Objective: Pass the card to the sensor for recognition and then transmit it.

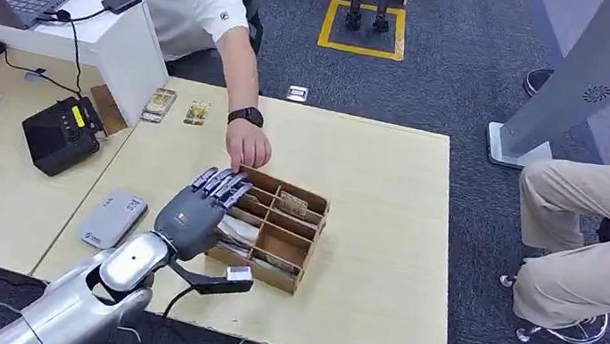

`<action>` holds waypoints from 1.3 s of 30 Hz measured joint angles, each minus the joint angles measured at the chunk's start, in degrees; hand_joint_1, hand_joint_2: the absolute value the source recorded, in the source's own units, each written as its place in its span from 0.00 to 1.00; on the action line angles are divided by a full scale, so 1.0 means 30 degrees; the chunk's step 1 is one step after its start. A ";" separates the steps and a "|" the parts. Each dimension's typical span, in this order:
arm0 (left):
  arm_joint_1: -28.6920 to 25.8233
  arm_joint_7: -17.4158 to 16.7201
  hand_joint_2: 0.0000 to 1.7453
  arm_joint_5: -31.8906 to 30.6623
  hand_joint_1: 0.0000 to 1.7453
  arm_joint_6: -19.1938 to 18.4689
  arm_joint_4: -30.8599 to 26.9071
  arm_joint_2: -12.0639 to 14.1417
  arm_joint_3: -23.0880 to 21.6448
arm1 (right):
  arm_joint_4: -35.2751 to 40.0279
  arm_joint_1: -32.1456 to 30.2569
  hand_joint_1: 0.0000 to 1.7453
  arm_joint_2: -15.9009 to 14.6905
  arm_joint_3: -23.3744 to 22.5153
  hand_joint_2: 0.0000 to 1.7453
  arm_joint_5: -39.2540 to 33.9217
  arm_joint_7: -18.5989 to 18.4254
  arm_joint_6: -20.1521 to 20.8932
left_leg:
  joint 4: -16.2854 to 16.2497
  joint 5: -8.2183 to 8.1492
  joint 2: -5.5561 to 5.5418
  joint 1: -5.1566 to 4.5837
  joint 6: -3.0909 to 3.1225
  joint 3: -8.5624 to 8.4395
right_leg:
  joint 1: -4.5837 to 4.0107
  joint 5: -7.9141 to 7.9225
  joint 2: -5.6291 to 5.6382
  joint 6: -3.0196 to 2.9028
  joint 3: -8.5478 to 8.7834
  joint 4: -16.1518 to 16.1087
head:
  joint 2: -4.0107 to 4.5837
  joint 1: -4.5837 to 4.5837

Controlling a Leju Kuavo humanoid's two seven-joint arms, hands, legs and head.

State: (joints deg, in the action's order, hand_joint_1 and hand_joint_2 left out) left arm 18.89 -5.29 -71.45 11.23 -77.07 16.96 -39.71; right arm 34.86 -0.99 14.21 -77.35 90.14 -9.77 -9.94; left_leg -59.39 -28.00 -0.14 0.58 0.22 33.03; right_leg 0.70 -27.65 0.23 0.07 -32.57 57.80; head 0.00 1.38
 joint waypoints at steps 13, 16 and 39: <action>0.0008 0.0058 1.00 0.0517 1.00 -0.0313 0.0015 0.0087 -0.0001 | 0.0044 0.0010 0.00 0.0000 -0.0007 1.00 0.0000 -0.0036 0.0000 | 0.0000 0.0000 -0.0001 0.0000 0.0000 0.0002 | 0.0000 -0.0001 0.0000 0.0000 0.0000 0.0000 | 0.0000 0.0000; 0.0183 0.0058 1.00 0.0568 1.00 -0.0321 0.0015 0.0087 0.0000 | 0.0044 0.0034 0.00 0.0000 -0.0015 1.00 0.0007 -0.0036 0.0007 | 0.0002 0.0000 -0.0015 -0.0001 0.0000 -0.0013 | 0.0001 -0.0003 -0.0013 0.0003 0.0017 -0.0001 | 0.0000 0.0000; -0.0278 0.0058 1.00 0.0240 0.72 0.0474 0.0058 0.0080 -0.0007 | 0.0036 0.0105 0.00 0.0000 -0.0102 1.00 0.0007 -0.0022 -0.0014 | 0.0001 0.0009 -0.0009 0.0002 -0.0003 0.0007 | 0.0000 0.0004 -0.0008 -0.0005 0.0001 0.0000 | 0.0000 0.0000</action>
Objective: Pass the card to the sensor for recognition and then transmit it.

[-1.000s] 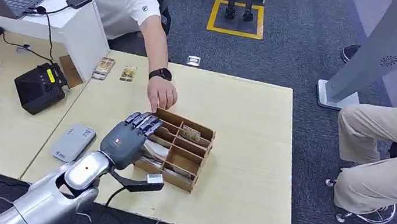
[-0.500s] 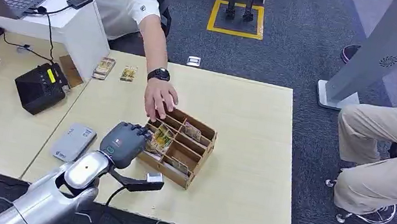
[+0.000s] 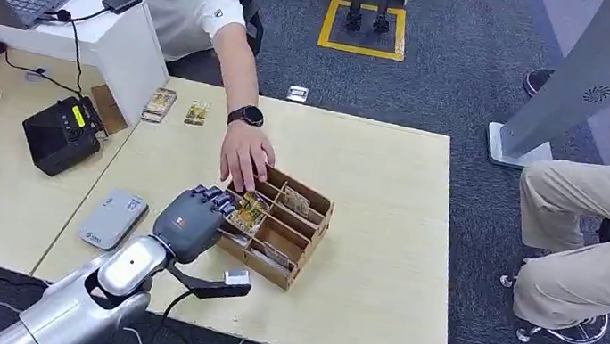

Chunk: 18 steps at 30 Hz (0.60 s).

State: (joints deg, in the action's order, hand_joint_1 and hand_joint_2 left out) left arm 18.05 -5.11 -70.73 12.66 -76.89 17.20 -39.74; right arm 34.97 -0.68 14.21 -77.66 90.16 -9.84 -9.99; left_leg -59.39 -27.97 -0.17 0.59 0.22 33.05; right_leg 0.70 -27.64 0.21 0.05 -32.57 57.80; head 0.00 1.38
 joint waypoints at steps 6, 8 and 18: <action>-0.0001 0.0022 1.00 -0.0131 0.87 0.0044 0.0000 0.0000 0.0007 | -0.0022 0.0006 0.00 0.0000 -0.0014 1.00 -0.0007 0.0029 -0.0022 | 0.0000 0.0000 0.0000 0.0000 -0.0001 0.0000 | 0.0000 0.0000 0.0000 -0.0001 -0.0001 0.0000 | 0.0000 0.0000; -0.0016 0.0029 1.00 -0.0138 0.87 0.0051 0.0000 0.0000 0.0007 | -0.0022 0.0008 0.00 0.0000 -0.0015 1.00 -0.0007 0.0029 -0.0030 | 0.0000 0.0000 0.0000 0.0000 -0.0001 0.0001 | 0.0000 -0.0001 0.0000 0.0000 -0.0001 0.0000 | 0.0000 0.0000; -0.0093 0.0408 1.00 0.0095 1.00 -0.0095 0.0000 0.0102 0.0007 | -0.0058 0.0046 0.00 -0.0007 -0.0022 1.00 -0.0007 0.0044 -0.0306 | 0.0000 0.0000 -0.0001 0.0000 0.0000 0.0001 | 0.0000 0.0000 0.0000 0.0001 0.0001 0.0000 | 0.0000 -0.0007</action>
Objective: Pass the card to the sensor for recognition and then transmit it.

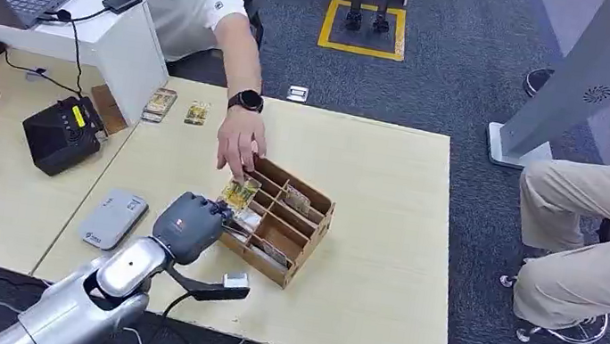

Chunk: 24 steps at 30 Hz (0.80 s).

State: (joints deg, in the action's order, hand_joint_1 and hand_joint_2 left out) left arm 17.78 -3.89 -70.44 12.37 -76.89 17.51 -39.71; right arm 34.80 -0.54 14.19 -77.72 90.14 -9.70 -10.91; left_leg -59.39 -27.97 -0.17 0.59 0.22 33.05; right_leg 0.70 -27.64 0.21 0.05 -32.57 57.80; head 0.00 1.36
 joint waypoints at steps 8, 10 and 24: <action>-0.0010 0.0298 1.00 0.0168 1.00 0.0051 0.0007 0.0146 0.0000 | -0.0211 0.0068 0.00 -0.0095 -0.0007 1.00 0.0000 0.0044 -0.0095 | 0.0000 -0.0001 -0.0001 0.0000 -0.0001 0.0000 | 0.0000 0.0000 0.0000 -0.0001 0.0000 0.0000 | 0.0000 0.0007; -0.0105 0.0357 1.00 0.0059 1.00 0.0457 0.0007 0.0138 0.0007 | -0.0262 0.0068 0.00 -0.0131 -0.0007 1.00 0.0007 0.0051 -0.0117 | 0.0000 -0.0001 0.0000 0.0001 -0.0001 0.0000 | 0.0000 -0.0001 0.0001 -0.0001 -0.0002 0.0000 | 0.0000 0.0007; -0.2011 0.3417 1.00 0.3192 1.00 0.8138 -0.0853 -0.2012 0.2507 | -0.0364 0.0049 0.00 -0.0146 -0.0007 1.00 0.0000 0.0342 -0.0314 | -0.0002 -0.0006 0.0000 -0.0007 0.0007 -0.0001 | 0.0003 -0.0001 0.0000 0.0004 -0.0003 -0.0004 | 0.0000 0.0007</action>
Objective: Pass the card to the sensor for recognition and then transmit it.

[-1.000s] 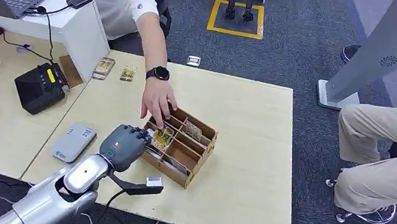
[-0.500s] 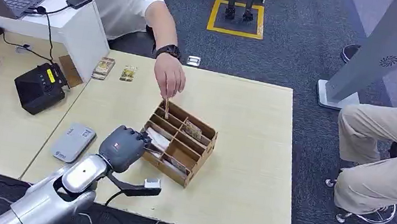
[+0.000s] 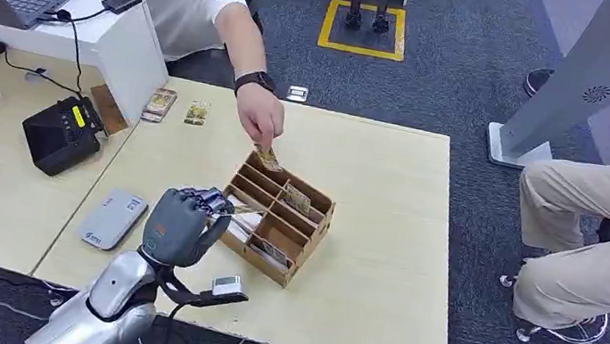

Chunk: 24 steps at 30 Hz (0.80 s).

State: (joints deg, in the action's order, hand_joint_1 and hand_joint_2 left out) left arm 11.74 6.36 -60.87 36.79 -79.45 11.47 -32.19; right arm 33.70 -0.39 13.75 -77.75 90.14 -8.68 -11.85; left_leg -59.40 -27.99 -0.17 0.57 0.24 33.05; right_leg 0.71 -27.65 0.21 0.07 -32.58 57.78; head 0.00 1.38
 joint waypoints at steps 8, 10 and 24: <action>-0.0320 0.0575 1.00 0.1063 1.00 0.0196 -0.0517 -0.1158 0.1202 | 0.0000 0.0003 0.00 0.0000 0.0000 1.00 0.0007 0.0022 -0.0007 | 0.0002 0.0000 -0.0002 0.0007 -0.0001 -0.0001 | -0.0002 -0.0001 -0.0001 -0.0002 -0.0002 0.0002 | 0.0000 0.0000; -0.0303 0.0634 1.00 0.1396 1.00 0.0219 -0.0517 -0.1477 0.1419 | 0.0000 0.0003 0.00 0.0000 0.0000 1.00 0.0001 0.0022 -0.0051 | 0.0001 0.0000 -0.0001 0.0005 -0.0001 -0.0001 | -0.0002 -0.0001 0.0000 -0.0002 -0.0003 0.0001 | 0.0000 0.0000; 0.0522 0.1866 1.00 0.7324 1.00 -0.0095 -0.0480 -0.3650 0.2667 | -0.0510 0.0075 0.00 -0.0007 0.0029 1.00 0.0007 -0.0080 -0.0576 | -0.0001 0.0000 -0.0002 0.0003 0.0000 0.0000 | -0.0002 0.0000 -0.0002 -0.0001 -0.0002 0.0001 | 0.0000 0.0000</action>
State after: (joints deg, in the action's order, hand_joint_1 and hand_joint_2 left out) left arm 13.31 11.96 -38.90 36.50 -80.89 0.52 -24.19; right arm 32.17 -0.17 13.73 -77.66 90.16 -8.92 -13.57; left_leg -59.40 -27.98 -0.17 0.57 0.24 33.05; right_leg 0.71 -27.65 0.20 0.06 -32.58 57.79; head 0.00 1.38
